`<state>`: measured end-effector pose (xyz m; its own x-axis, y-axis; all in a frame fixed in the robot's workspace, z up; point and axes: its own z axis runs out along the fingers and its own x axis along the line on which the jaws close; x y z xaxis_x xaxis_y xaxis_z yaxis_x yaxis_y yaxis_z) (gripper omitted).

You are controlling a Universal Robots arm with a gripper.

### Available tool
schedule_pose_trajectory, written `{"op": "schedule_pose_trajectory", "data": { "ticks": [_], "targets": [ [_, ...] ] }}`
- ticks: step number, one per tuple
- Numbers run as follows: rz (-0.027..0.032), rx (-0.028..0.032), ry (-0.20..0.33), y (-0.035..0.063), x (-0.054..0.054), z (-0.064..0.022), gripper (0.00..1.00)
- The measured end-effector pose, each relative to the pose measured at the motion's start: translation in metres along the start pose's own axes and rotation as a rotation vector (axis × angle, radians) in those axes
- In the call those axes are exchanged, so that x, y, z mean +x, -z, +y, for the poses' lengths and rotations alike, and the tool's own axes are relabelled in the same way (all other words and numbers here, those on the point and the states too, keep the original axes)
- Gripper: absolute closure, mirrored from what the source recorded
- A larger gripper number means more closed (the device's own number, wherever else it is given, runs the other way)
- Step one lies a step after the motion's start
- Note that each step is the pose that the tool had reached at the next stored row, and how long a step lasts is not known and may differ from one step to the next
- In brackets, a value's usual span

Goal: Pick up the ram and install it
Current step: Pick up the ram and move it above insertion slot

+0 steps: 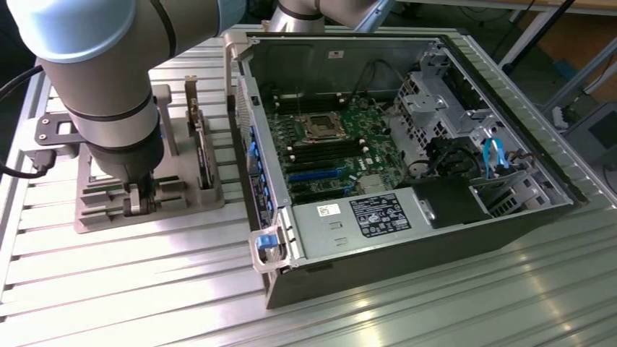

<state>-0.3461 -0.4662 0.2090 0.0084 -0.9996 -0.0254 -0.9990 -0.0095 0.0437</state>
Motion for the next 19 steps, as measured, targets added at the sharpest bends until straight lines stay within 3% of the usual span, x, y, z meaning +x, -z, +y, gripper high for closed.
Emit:
{"op": "schedule_pose_trajectory", "data": {
  "ticks": [14, 16, 17, 19],
  "targets": [
    [-0.0001, 0.0001, 0.0, -0.0014, 0.0, -0.0001, 0.69],
    [0.0, 0.0001, 0.0, -0.0013, 0.0, -0.0001, 0.7],
    [-0.0001, 0.0001, 0.0, -0.0014, 0.0, -0.0001, 0.77],
    [0.0, 0.0001, 0.0, -0.0013, 0.0, -0.0001, 0.77]
  ]
}}
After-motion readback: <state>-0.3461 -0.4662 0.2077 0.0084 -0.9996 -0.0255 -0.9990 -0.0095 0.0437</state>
